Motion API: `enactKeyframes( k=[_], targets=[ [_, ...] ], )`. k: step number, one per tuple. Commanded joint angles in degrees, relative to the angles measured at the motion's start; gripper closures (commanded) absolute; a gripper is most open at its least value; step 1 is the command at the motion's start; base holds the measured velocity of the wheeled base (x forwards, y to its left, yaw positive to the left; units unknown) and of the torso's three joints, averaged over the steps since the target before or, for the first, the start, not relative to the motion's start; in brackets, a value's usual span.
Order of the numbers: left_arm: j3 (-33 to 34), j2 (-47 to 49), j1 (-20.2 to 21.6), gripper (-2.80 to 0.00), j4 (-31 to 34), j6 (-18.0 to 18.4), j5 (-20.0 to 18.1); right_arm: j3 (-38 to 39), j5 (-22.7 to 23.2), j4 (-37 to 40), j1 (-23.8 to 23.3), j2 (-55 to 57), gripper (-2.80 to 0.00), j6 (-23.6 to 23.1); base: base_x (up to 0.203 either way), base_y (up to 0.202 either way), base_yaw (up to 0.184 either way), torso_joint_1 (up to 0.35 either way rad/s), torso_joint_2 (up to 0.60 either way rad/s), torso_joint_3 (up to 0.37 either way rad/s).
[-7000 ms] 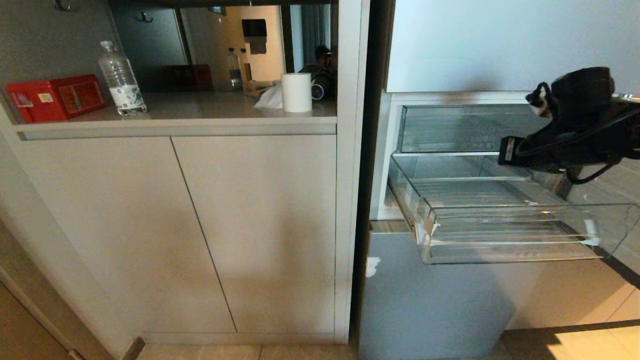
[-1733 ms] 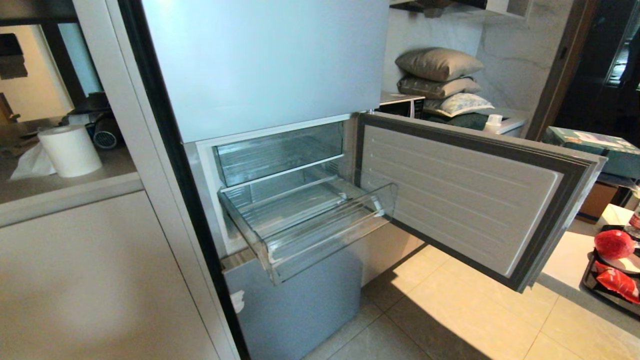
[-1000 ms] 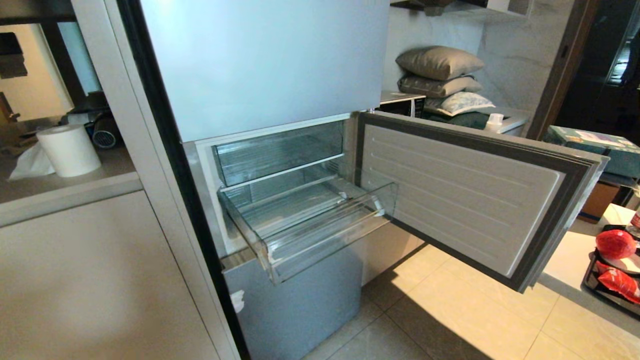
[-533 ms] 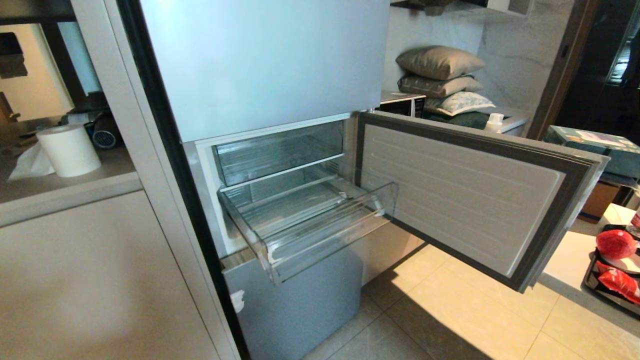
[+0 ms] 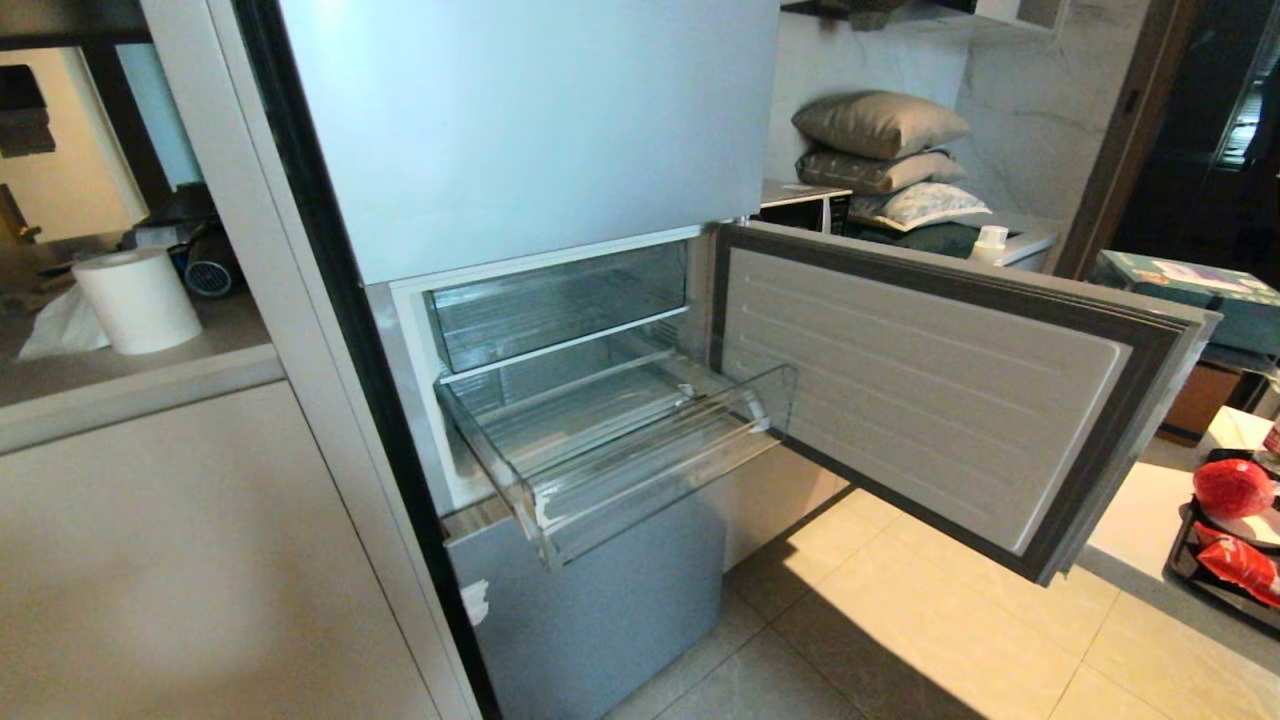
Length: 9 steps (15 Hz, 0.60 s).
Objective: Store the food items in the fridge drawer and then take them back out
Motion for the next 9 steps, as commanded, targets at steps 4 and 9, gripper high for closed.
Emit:
enactKeyframes(
  k=[4, 9],
  targets=[
    [0.0, 0.1, 0.0, 0.0, 0.0, 0.0, 0.0, -12.0, 0.2, -0.3, -0.1, 11.7, -2.8, -1.7, 0.0, 0.0, 0.0, 0.0, 0.0, 0.0],
    [0.0, 0.1, 0.0, 0.0, 0.0, 0.0, 0.0, -21.4, 0.2, -0.2, 0.0, 18.4, -2.8, -3.2, 0.0, 0.0, 0.0, 0.0, 0.0, 0.0]
  ],
)
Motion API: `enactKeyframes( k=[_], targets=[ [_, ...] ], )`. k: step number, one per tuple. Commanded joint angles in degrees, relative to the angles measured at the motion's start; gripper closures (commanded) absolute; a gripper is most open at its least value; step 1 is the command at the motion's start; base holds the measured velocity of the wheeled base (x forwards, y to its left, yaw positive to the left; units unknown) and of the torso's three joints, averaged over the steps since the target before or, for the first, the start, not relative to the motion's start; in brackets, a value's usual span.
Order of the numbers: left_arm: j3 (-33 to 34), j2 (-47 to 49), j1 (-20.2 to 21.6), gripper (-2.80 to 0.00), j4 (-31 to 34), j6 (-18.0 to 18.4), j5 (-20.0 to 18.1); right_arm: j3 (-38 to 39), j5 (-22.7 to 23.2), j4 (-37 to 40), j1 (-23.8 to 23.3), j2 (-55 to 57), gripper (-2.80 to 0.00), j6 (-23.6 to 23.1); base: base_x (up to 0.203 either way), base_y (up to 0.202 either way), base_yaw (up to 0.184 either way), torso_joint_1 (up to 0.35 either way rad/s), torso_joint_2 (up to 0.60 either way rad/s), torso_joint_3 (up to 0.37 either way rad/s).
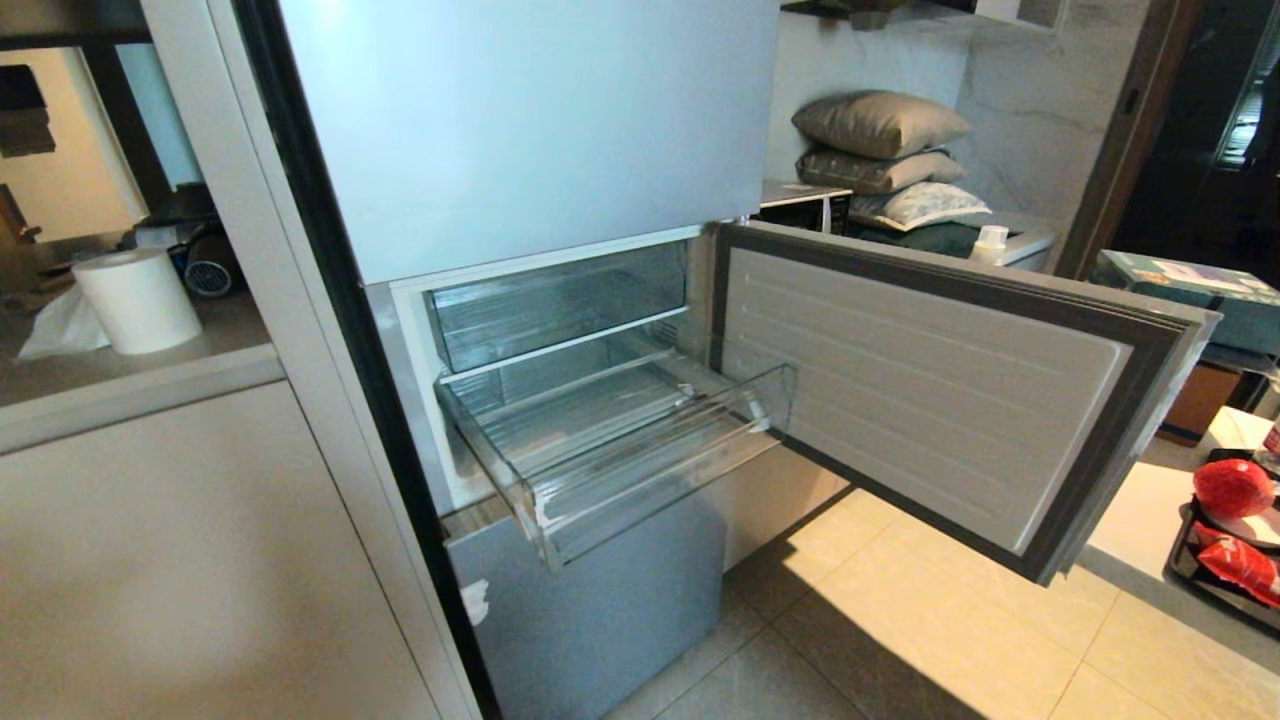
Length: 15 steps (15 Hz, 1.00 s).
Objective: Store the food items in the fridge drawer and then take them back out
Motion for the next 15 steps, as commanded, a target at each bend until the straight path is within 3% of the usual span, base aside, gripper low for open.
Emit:
enactKeyframes(
  k=[1, 15],
  targets=[
    [0.0, 0.0, 0.0, 0.0, 0.1, 0.0, 0.0, -3.5, 0.1, -0.3, 0.0, 4.1, -2.8, -1.6, 0.0, 0.0, 0.0, 0.0, 0.0, 0.0],
    [0.0, 0.1, 0.0, 0.0, 0.1, 0.0, 0.0, -11.8, 2.3, -3.8, 0.7, 12.4, -2.8, -1.4, 0.0, 0.0, 0.0, 0.0, 0.0, 0.0]
  ],
)
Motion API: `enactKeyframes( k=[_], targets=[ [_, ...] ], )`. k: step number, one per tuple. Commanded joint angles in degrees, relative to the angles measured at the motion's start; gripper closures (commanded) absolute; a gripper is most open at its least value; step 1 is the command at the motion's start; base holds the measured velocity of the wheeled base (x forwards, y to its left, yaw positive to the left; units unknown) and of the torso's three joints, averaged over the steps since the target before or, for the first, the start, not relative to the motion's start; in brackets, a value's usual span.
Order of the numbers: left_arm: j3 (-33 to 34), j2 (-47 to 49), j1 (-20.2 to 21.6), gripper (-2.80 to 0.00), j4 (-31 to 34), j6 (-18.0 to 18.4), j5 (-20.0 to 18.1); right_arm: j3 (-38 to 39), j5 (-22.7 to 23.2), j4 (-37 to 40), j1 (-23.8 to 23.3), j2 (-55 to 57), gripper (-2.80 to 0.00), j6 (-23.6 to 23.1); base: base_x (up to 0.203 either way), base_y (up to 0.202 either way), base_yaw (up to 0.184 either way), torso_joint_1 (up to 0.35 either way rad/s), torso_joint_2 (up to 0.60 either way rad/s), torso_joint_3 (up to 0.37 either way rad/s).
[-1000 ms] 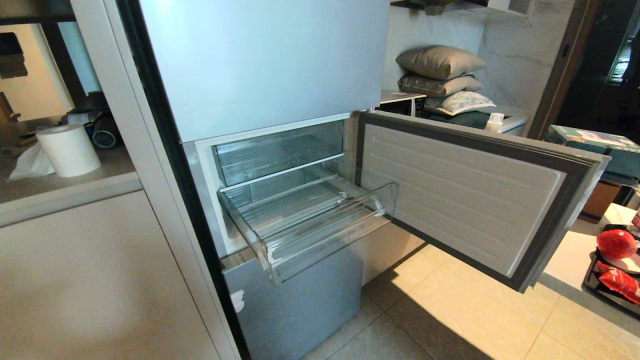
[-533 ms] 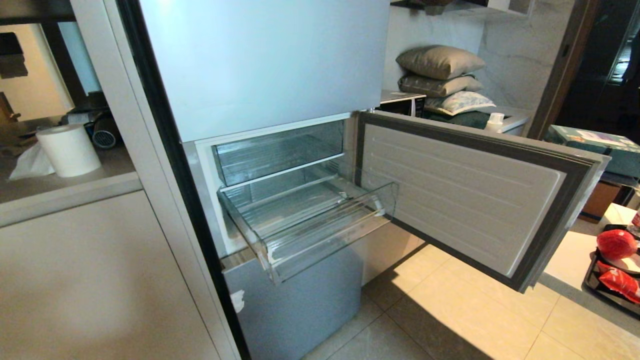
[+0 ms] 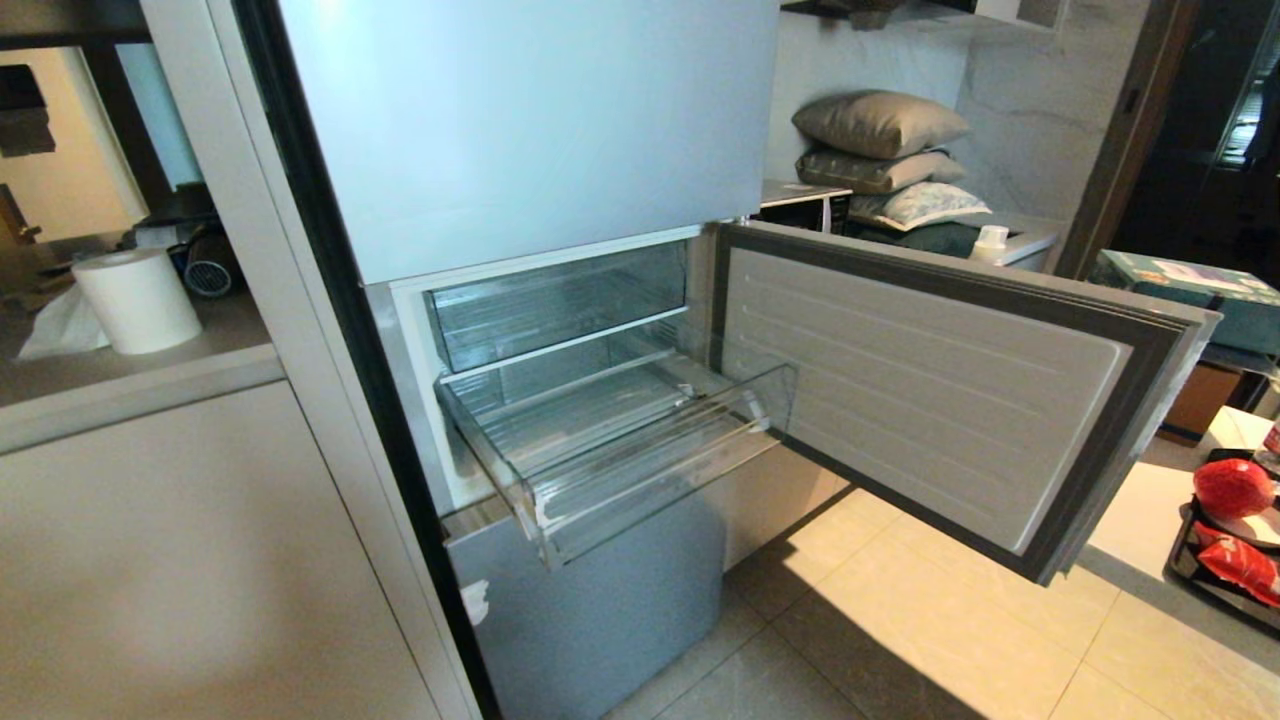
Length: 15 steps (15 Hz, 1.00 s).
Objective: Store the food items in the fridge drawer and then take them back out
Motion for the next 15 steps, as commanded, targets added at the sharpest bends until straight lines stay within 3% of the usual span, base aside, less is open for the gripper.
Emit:
enactKeyframes(
  k=[1, 9, 10, 15],
  targets=[
    [0.0, 0.0, 0.0, 0.0, 0.1, 0.0, 0.0, -0.3, 0.1, -0.3, 0.0, 0.8, -2.8, 0.0, 0.0, 0.0, 0.0, 0.0, 0.0, 0.0],
    [0.0, 0.0, 0.0, 0.0, 0.1, 0.0, 0.0, -1.4, 0.0, -0.3, 0.0, 2.4, -2.8, 0.8, 0.0, 0.0, 0.0, 0.0, 0.0, 0.0],
    [0.0, 0.1, 0.0, 0.0, 0.1, 0.0, 0.0, -1.3, 0.0, -0.3, 0.0, 2.3, 0.0, 0.8, 0.0, 0.0, 0.0, 0.0, 0.0, 0.0],
    [0.0, 0.0, 0.0, 0.0, 0.1, 0.0, 0.0, 0.1, 0.0, -0.2, -0.2, 0.0, 0.0, 1.2, 0.0, 0.0, 0.0, 0.0, 0.0, 0.0]
  ],
)
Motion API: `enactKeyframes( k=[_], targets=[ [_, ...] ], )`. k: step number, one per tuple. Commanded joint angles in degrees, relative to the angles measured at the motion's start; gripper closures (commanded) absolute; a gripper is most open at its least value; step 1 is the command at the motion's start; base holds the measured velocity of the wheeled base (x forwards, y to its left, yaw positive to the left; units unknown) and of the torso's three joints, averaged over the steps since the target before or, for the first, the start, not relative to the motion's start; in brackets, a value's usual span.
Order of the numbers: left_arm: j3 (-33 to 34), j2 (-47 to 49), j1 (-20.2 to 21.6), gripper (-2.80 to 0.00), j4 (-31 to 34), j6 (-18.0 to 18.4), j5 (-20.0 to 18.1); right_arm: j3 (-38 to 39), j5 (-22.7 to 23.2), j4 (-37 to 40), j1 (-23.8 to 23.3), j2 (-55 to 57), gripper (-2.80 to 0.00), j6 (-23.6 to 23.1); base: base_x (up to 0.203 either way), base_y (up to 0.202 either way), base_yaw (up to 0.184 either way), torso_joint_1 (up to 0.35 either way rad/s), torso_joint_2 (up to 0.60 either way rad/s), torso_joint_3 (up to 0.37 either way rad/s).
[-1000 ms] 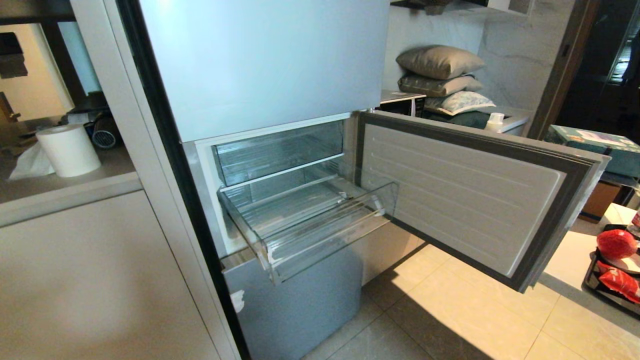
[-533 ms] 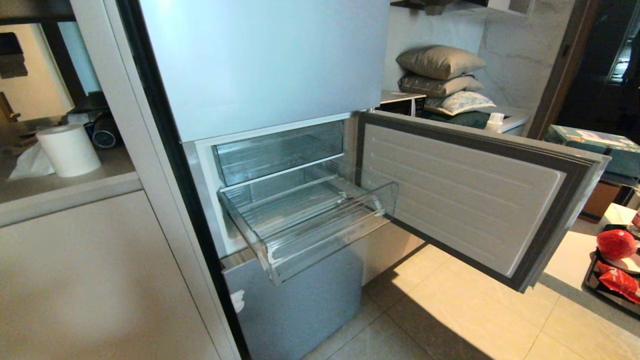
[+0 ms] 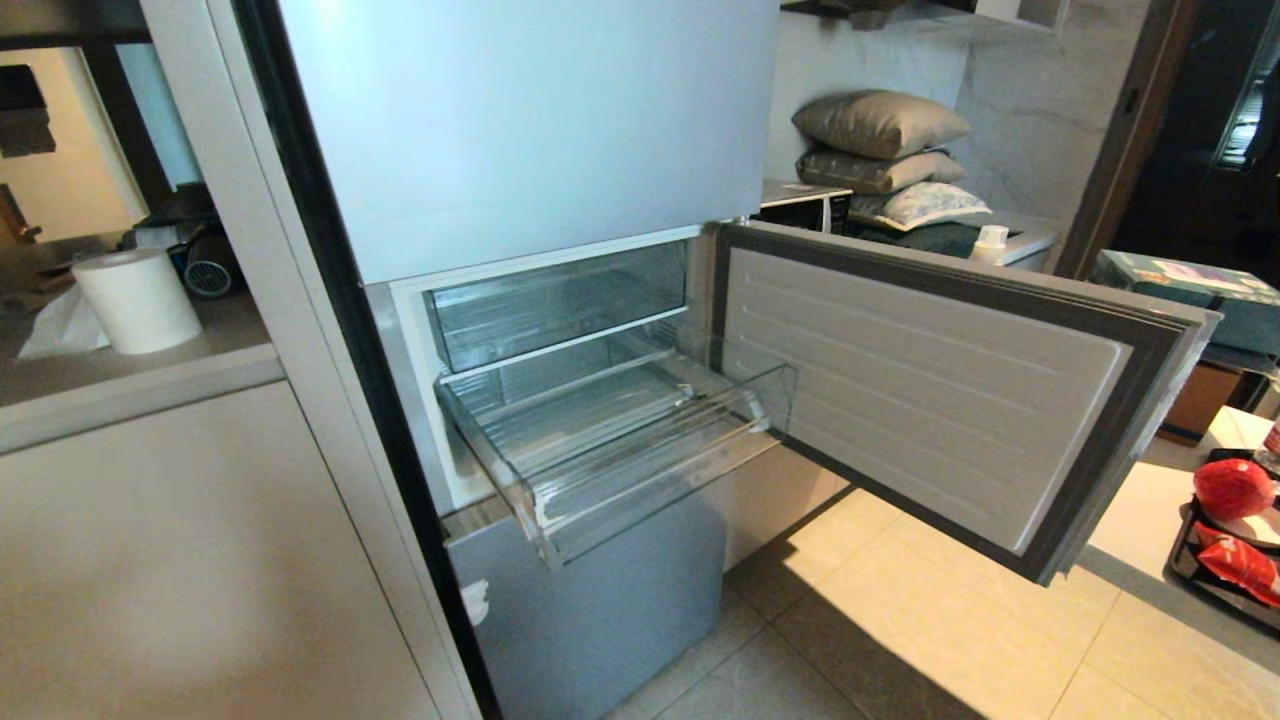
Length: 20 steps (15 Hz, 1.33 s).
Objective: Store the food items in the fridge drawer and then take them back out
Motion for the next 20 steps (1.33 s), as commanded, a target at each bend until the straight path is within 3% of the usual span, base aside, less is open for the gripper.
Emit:
enactKeyframes(
  k=[1, 8, 17, 20],
  targets=[
    [0.0, 0.0, 0.0, 0.0, 0.0, 0.0, 0.0, 1.5, 0.1, -0.2, -0.1, -2.4, 0.0, 0.1, 0.0, 0.0, 0.0, 0.0, 0.0, 0.0],
    [0.0, 0.0, 0.0, 0.0, 0.0, 0.0, 0.0, 18.6, 0.2, -0.3, -3.5, -20.0, 0.0, 0.4, 0.0, 0.0, 0.0, 0.0, 0.0, 0.0],
    [0.0, 0.0, 0.0, 0.0, 0.0, 0.0, 0.0, 52.4, -0.2, -0.4, -8.8, -59.6, 0.0, 0.4, 0.0, 0.0, 0.0, 0.0, 0.0, 0.0],
    [0.0, 0.0, 0.0, 0.0, 0.0, 0.0, 0.0, 63.0, 0.0, -0.9, -8.5, -73.1, 0.0, 1.0, 0.0, 0.0, 0.0, 0.0, 0.0, 0.0]
  ],
)
